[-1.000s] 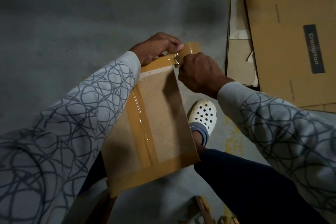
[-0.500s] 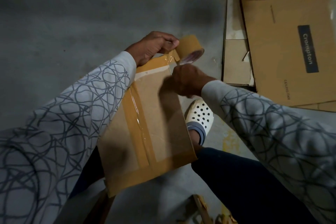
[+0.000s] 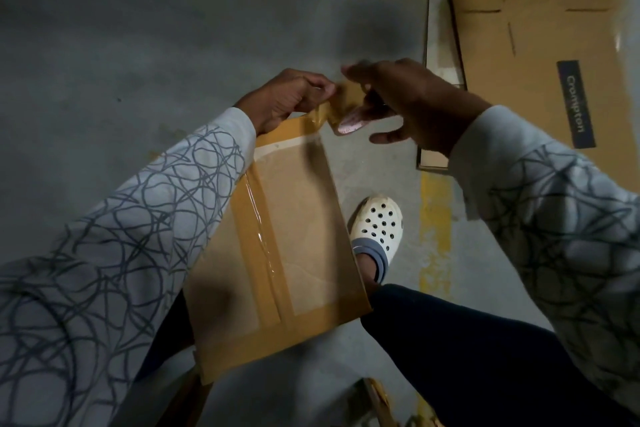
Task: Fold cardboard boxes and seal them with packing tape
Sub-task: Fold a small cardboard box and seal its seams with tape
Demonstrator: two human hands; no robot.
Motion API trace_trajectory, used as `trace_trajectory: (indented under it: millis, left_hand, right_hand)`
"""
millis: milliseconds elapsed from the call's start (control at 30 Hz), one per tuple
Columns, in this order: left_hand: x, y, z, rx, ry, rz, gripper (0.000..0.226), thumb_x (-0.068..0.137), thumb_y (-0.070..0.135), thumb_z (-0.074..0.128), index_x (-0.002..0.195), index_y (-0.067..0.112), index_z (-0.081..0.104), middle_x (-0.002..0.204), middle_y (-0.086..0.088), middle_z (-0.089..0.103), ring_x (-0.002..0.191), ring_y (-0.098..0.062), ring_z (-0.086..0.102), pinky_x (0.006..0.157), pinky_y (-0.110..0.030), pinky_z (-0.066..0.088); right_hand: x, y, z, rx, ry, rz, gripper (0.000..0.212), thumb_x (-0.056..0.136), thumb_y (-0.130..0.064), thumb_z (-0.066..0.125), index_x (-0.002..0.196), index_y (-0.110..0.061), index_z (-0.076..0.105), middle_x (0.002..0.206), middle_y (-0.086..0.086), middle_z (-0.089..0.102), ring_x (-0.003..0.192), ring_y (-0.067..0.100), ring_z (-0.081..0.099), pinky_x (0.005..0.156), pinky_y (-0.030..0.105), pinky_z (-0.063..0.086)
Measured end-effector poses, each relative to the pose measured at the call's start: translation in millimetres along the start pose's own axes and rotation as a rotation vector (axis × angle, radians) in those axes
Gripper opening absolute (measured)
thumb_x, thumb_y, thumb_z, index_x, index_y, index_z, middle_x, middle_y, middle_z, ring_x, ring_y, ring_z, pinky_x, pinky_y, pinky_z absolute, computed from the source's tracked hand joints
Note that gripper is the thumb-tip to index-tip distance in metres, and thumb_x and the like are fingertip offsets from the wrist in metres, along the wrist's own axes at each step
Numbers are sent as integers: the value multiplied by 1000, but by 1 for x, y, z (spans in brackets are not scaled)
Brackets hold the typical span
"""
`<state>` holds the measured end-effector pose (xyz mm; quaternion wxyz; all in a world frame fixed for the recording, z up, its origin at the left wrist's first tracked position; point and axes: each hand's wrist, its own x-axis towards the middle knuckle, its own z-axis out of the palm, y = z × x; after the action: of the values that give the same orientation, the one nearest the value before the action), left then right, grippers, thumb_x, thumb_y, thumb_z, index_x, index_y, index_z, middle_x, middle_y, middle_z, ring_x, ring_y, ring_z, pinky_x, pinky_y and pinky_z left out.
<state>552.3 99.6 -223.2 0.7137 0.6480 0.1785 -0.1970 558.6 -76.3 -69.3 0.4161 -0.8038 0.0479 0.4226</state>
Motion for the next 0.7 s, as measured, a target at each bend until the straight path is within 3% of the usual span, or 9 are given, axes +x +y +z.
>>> trace_trajectory:
  millis: [67, 133, 200, 267, 333, 400, 500, 567, 700]
  left_hand:
    - [1, 0, -2, 4, 20, -5, 17, 91, 6, 70, 90, 19, 81, 89, 0, 74, 89, -14, 63, 89, -30, 51]
    - [0, 0, -3, 23, 24, -4, 18, 91, 9, 70, 89, 22, 82, 97, -1, 76, 101, -20, 65, 98, -34, 50]
    - [-4, 2, -1, 56, 11, 11, 17, 93, 11, 68, 93, 21, 81, 103, -2, 75, 104, -21, 64, 96, -33, 51]
    - [-11, 7, 2, 109, 20, 30, 14, 94, 15, 68, 94, 23, 79, 100, 1, 73, 96, -16, 62, 88, -30, 50]
    - [-24, 16, 3, 210, 34, 45, 9, 94, 29, 69, 97, 28, 78, 96, 8, 72, 88, -10, 62, 80, -27, 49]
    - [-35, 18, 3, 261, 82, 47, 20, 95, 44, 65, 106, 32, 76, 102, 13, 73, 91, -12, 66, 79, -31, 53]
    - [-58, -3, 7, 254, 368, 165, 23, 93, 46, 67, 105, 29, 76, 102, 14, 74, 98, -10, 68, 89, -42, 58]
    - [-78, -27, 10, 413, 529, 299, 19, 91, 43, 69, 102, 28, 75, 100, 15, 73, 94, -2, 67, 89, -37, 57]
    - [-97, -47, 15, 618, 637, 396, 24, 85, 47, 74, 104, 32, 75, 100, 15, 69, 91, -1, 64, 80, -25, 53]
  right_hand:
    - [5, 4, 2, 265, 68, 117, 29, 100, -39, 59, 118, -17, 53, 102, 2, 61, 92, 17, 61, 91, 40, 49]
    - [13, 9, 8, 448, 72, 247, 28, 98, -34, 63, 111, -11, 52, 104, 7, 60, 94, 20, 61, 93, 38, 48]
    - [21, 13, 18, 629, 89, 274, 17, 99, -21, 62, 98, -5, 55, 91, 12, 60, 77, 21, 58, 76, 34, 49]
    - [27, 14, 27, 746, 195, 260, 15, 100, -3, 55, 113, 2, 61, 82, 16, 54, 57, 17, 48, 49, 28, 45]
    - [32, 16, 30, 767, 287, 258, 22, 97, 4, 57, 118, 4, 60, 85, 19, 57, 58, 19, 53, 40, 23, 48]
    - [31, 17, 31, 786, 268, 270, 13, 95, 6, 60, 108, 4, 60, 94, 23, 64, 62, 22, 59, 38, 24, 50]
    - [31, 20, 27, 786, 274, 278, 22, 92, 7, 64, 113, 4, 58, 102, 26, 65, 65, 26, 64, 36, 27, 51]
    - [31, 20, 26, 787, 297, 251, 34, 89, 7, 68, 120, 4, 55, 99, 23, 66, 68, 28, 67, 37, 29, 52]
    - [31, 19, 29, 755, 365, 195, 41, 88, 2, 73, 124, -1, 55, 99, 18, 65, 74, 27, 68, 41, 32, 56]
